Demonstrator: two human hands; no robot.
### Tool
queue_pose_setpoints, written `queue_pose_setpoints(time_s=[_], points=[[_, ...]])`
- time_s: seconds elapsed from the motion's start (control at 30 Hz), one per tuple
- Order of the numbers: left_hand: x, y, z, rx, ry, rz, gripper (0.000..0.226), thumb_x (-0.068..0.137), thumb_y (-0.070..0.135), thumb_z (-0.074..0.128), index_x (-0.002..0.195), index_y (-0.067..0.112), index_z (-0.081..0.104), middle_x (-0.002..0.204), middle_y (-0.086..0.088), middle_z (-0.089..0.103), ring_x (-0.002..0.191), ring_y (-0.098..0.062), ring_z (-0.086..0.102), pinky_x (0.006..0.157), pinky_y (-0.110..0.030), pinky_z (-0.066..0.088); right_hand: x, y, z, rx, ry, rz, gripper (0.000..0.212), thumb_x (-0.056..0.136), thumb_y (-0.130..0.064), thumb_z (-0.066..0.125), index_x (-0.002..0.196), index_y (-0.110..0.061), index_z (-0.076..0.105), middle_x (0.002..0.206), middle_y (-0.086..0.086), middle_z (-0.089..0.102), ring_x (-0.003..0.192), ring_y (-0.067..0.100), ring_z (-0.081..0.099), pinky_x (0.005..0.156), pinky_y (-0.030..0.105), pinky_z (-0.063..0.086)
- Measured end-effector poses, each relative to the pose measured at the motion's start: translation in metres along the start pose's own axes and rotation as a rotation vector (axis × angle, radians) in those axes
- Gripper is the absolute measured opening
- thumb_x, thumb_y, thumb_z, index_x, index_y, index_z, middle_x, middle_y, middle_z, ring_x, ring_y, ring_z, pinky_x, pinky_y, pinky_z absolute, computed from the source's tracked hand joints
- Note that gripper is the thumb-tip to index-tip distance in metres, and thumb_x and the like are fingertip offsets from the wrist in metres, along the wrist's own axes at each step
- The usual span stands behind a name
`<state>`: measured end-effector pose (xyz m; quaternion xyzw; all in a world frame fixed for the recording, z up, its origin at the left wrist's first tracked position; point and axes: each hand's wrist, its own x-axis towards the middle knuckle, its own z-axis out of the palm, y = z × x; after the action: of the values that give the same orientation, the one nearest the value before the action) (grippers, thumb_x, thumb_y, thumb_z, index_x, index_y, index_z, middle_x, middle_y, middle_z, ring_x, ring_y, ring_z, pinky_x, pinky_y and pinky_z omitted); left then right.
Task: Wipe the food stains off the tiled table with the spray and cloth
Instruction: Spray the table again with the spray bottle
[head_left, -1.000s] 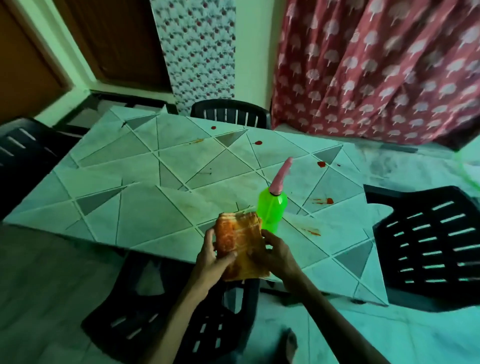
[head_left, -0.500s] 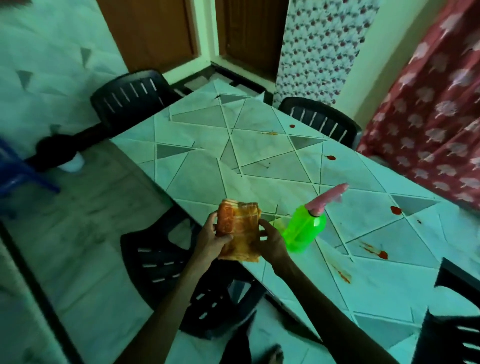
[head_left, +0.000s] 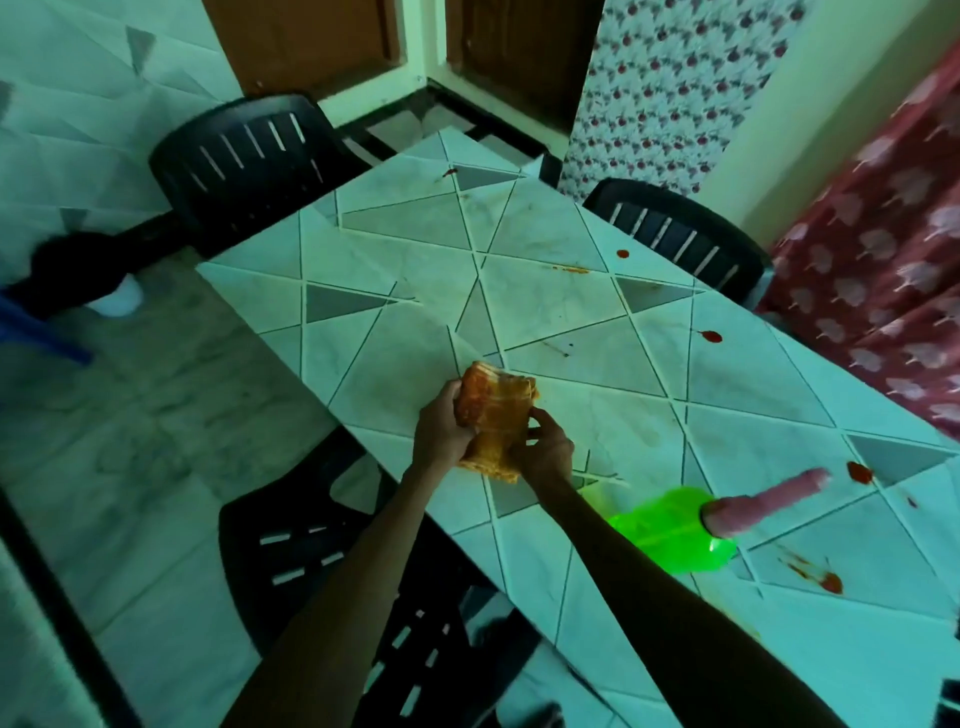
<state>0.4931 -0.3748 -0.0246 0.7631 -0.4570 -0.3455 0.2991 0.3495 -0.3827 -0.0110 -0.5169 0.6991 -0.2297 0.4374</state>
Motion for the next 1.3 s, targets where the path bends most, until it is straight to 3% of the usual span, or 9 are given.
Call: queue_pose_setpoints(time_s=[0.27,0.4,0.5,0.67,0.77,0.9,1.07,1.23,1.3], points=[[0.004,-0.012,-0.001,0.227,0.125,0.022,0.075,0.073,0.032,0.079,0.138,0.017,0.045,0.133,-0.013,0.048,0.12,-0.031,0.044,0.093,-0.047,0.046,-0.015,-0.001,-0.002,-0.081,-0.011,0.091,0.056,0.087,-0.017,0.067,0.141,-0.01,0.051,0.131,0.016,0.056,0.115,0.032,0.059,0.091,0.036,0.051],[-0.031,-0.008,0.0,0.145,0.186,0.202,0.041,0.086,0.026,0.069,0.125,0.018,0.057,0.114,-0.006,0.058,0.105,-0.023,0.053,0.077,-0.032,0.046,-0.062,0.014,-0.03,0.15,0.001,0.11,0.03,0.088,-0.017,0.072,0.117,-0.017,0.066,0.102,0.002,0.069,0.091,0.023,0.067,0.079,0.034,0.053],[-0.065,-0.003,0.018,0.108,0.029,0.309,0.026,0.093,0.019,0.057,0.118,0.024,0.061,0.105,0.003,0.067,0.091,-0.012,0.061,0.071,-0.023,0.047,-0.102,0.037,-0.055,0.242,0.015,0.174,0.006,0.09,-0.02,0.071,0.095,-0.018,0.068,0.084,-0.001,0.071,0.068,0.017,0.065,0.07,0.04,0.057],[-0.104,-0.017,0.062,0.258,-0.211,0.503,0.029,0.091,0.011,0.059,0.118,0.018,0.063,0.12,-0.001,0.062,0.113,-0.018,0.057,0.091,-0.027,0.046,-0.143,0.068,-0.103,0.193,0.063,0.408,0.04,0.084,-0.045,0.076,0.071,-0.012,0.056,0.061,0.005,0.059,0.056,0.023,0.06,0.064,0.043,0.056],[-0.109,-0.026,0.079,0.423,-0.294,0.54,0.045,0.082,0.019,0.072,0.124,0.015,0.057,0.13,-0.007,0.051,0.121,-0.027,0.048,0.097,-0.038,0.046,-0.155,0.076,-0.125,0.075,0.288,0.417,0.056,0.072,-0.06,0.078,0.087,-0.015,0.049,0.087,0.004,0.057,0.086,0.03,0.06,0.074,0.044,0.049],[-0.112,-0.029,0.091,0.512,-0.244,0.537,0.058,0.069,0.026,0.081,0.121,0.015,0.057,0.126,-0.011,0.052,0.114,-0.033,0.052,0.093,-0.041,0.048,-0.155,0.066,-0.15,0.042,0.636,0.036,0.086,0.061,-0.051,0.089,0.124,-0.016,0.042,0.115,0.002,0.043,0.109,0.026,0.048,0.086,0.042,0.045],[-0.117,-0.03,0.094,0.539,-0.164,0.51,0.063,0.064,0.023,0.083,0.121,0.015,0.059,0.124,-0.011,0.056,0.109,-0.035,0.056,0.093,-0.042,0.048,-0.133,0.043,-0.163,0.051,0.616,-0.293,0.105,0.068,-0.053,0.082,0.148,-0.008,0.03,0.146,0.011,0.036,0.133,0.026,0.039,0.109,0.032,0.035],[-0.122,-0.022,0.091,0.536,-0.183,0.492,0.059,0.071,0.025,0.081,0.125,0.014,0.059,0.127,-0.011,0.055,0.114,-0.032,0.053,0.094,-0.042,0.048,-0.114,0.018,-0.169,0.168,0.532,-0.321,0.076,0.082,-0.032,0.077,0.142,-0.009,0.037,0.135,0.006,0.049,0.113,0.023,0.057,0.083,0.038,0.053],[-0.126,-0.016,0.088,0.524,-0.139,0.487,0.054,0.071,0.021,0.081,0.121,0.013,0.061,0.124,-0.01,0.057,0.112,-0.029,0.055,0.091,-0.042,0.051,-0.109,0.018,-0.171,0.169,0.457,-0.32,0.072,0.081,-0.034,0.069,0.142,-0.012,0.037,0.135,0.006,0.053,0.104,0.024,0.062,0.075,0.029,0.047]])
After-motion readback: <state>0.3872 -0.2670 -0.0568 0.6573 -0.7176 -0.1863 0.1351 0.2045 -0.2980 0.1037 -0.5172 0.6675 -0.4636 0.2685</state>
